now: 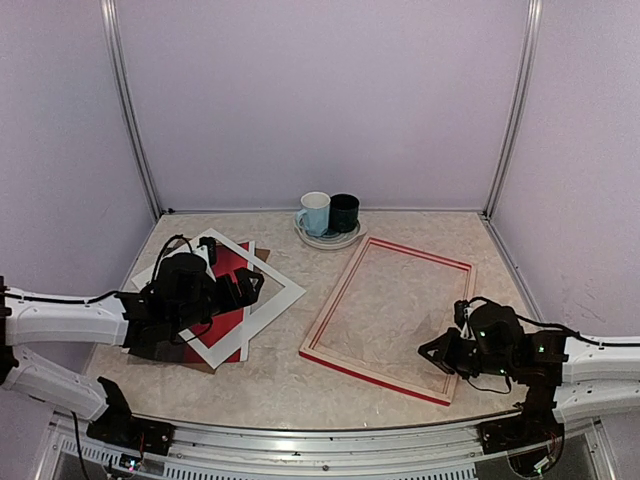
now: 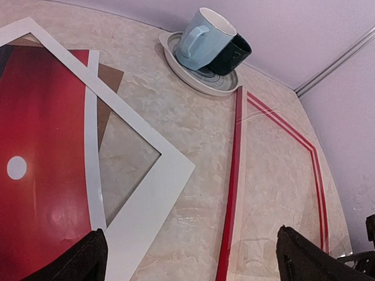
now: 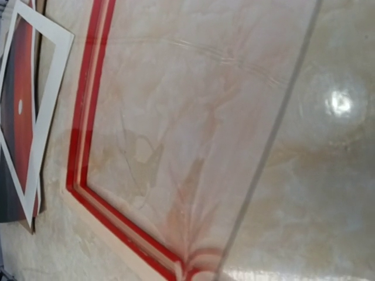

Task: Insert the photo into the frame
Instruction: Place the glass panel at the frame body.

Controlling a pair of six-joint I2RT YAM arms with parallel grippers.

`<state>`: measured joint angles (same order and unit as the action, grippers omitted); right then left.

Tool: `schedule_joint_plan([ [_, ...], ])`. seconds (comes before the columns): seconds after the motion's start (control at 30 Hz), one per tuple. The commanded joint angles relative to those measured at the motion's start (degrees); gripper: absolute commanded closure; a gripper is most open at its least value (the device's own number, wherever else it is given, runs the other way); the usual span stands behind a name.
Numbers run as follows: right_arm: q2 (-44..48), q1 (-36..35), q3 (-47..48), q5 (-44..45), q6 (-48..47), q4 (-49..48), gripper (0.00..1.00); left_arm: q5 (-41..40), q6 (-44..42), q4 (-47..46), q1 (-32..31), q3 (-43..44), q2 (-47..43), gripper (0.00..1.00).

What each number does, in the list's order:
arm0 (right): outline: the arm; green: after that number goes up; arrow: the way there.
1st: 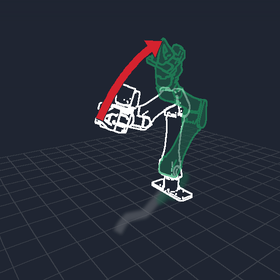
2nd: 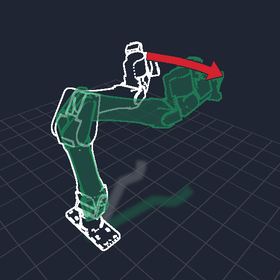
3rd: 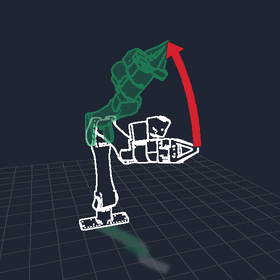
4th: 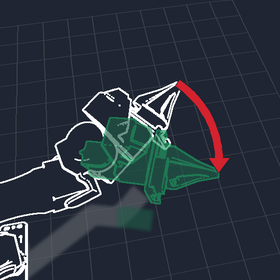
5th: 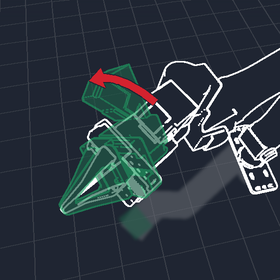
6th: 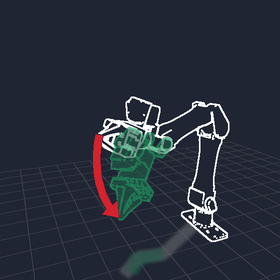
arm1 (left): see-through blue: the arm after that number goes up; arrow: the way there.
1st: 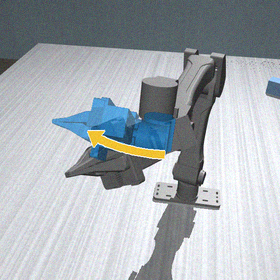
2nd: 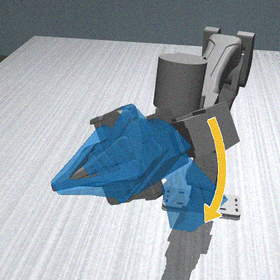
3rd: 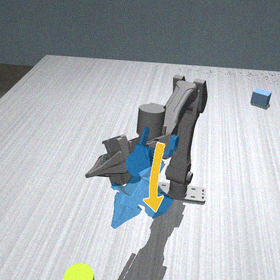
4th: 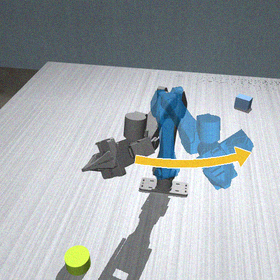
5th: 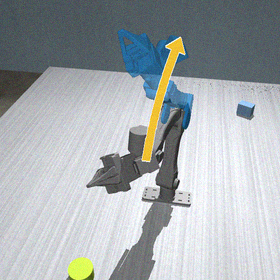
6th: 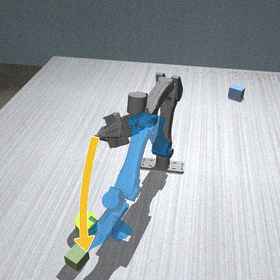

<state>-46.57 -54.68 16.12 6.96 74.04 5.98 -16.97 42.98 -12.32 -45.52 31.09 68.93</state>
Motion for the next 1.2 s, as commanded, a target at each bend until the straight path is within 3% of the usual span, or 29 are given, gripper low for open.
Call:
schedule_joint_plan([
  [0.0, 1.67, -1.43, 1.44, 2.07, 2.34, 3.07, 1.00, 2.88, -1.89, -2.39, -1.82, 5.27, 5.63, 0.01],
  [0.37, 4.90, -2.69, 1.03, 3.28, 4.93, 7.47, 1.00, 5.79, -2.22, -3.86, -3.87, 10.15, 14.99, 0.01],
  [1.17, 3.42, -9.57, 4.89, 9.32, 12.92, 17.23, 1.00, 7.54, -2.72, -4.10, -4.04, 12.59, 18.43, 0.01],
])
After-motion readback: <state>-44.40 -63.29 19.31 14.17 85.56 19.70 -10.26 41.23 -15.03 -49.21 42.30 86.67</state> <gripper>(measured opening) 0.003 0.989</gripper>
